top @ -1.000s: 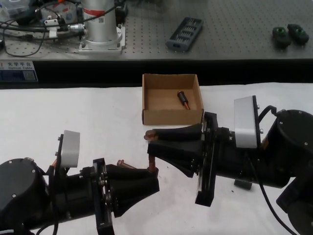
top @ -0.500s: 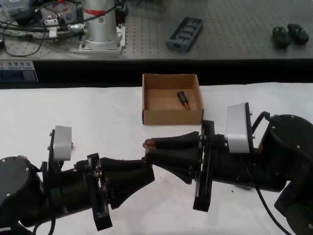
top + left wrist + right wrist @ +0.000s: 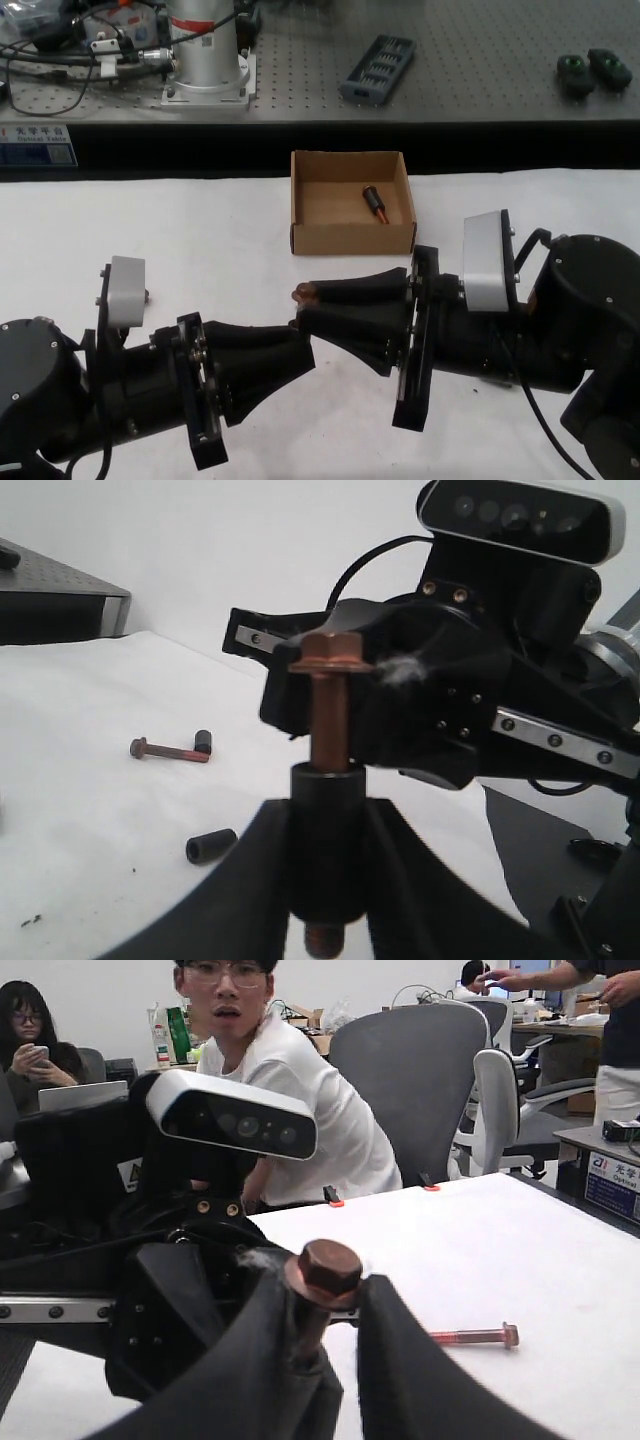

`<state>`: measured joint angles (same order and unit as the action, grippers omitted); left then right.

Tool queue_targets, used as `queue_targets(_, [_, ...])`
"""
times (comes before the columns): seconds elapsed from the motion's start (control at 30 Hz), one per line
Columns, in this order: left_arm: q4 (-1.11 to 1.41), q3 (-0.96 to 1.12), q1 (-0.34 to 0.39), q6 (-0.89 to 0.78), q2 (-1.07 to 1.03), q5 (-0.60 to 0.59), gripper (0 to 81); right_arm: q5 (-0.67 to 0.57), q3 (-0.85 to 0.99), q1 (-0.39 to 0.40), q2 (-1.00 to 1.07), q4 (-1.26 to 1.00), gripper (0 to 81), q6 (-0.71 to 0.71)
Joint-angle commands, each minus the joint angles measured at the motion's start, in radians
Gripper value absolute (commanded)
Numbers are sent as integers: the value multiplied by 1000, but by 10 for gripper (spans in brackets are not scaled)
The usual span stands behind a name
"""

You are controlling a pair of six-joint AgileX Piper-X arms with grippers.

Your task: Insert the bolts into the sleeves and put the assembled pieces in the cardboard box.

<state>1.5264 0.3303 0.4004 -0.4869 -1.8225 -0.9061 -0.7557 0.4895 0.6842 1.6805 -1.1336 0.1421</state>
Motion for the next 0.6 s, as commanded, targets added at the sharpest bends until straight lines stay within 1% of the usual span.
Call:
queue_targets(0.0, [27,10,-8,-16,12,2,6,9,-4,-1,-2,-2,300,4])
queue_targets(0.07, [27,10,-8,-16,12,2,6,79,-4,-1,-2,-4,477,53])
queue_targets(0.13, [27,10,-8,-16,12,2,6,137,-4,-1,-2,-11,599,92])
queue_targets(0.17, [27,10,-8,-16,12,3,6,140,-4,-1,-2,-14,641,94])
queue_targets(0.2, [27,10,-8,-16,12,3,6,140,-4,-1,-2,-23,665,101])
queue_targets(0.43, [27,10,-8,-8,12,3,6,121,-4,-1,-2,-61,671,126])
queue_targets(0.57, [27,10,-8,1,12,22,6,91,-4,-1,-2,-155,671,204])
